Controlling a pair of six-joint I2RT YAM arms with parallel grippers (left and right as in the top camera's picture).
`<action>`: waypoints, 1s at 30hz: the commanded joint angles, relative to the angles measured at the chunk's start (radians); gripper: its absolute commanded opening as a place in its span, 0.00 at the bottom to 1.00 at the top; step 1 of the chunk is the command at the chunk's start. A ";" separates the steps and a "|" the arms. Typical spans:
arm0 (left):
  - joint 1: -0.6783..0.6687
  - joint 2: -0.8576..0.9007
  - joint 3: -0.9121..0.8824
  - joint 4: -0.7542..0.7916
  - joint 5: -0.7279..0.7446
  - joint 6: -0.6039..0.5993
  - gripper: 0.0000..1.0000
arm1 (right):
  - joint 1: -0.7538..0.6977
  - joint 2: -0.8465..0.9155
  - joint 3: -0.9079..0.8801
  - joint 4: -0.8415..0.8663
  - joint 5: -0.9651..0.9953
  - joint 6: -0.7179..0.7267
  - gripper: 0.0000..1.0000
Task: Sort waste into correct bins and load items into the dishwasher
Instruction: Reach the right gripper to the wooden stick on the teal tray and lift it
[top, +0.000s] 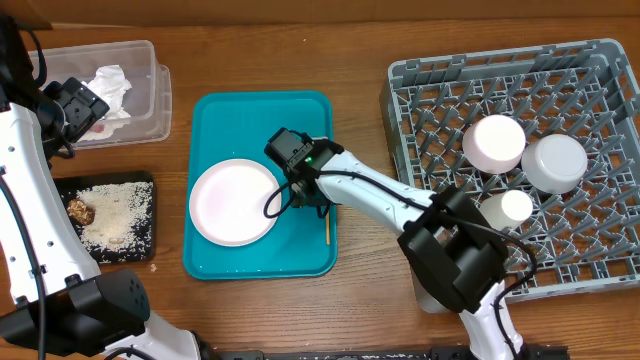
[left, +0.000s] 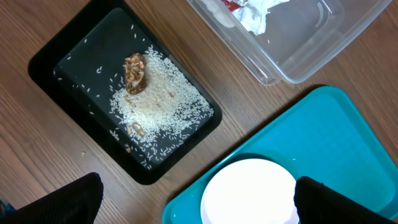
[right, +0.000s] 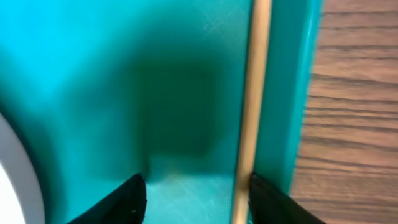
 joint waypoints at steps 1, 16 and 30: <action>-0.002 0.009 -0.003 -0.002 0.002 -0.017 1.00 | 0.001 0.054 0.010 0.001 0.004 0.040 0.54; -0.002 0.009 -0.003 -0.002 0.001 -0.017 1.00 | -0.056 -0.011 0.183 -0.149 -0.052 0.047 0.04; -0.002 0.009 -0.003 -0.002 0.002 -0.017 1.00 | -0.466 -0.258 0.424 -0.435 -0.121 -0.414 0.04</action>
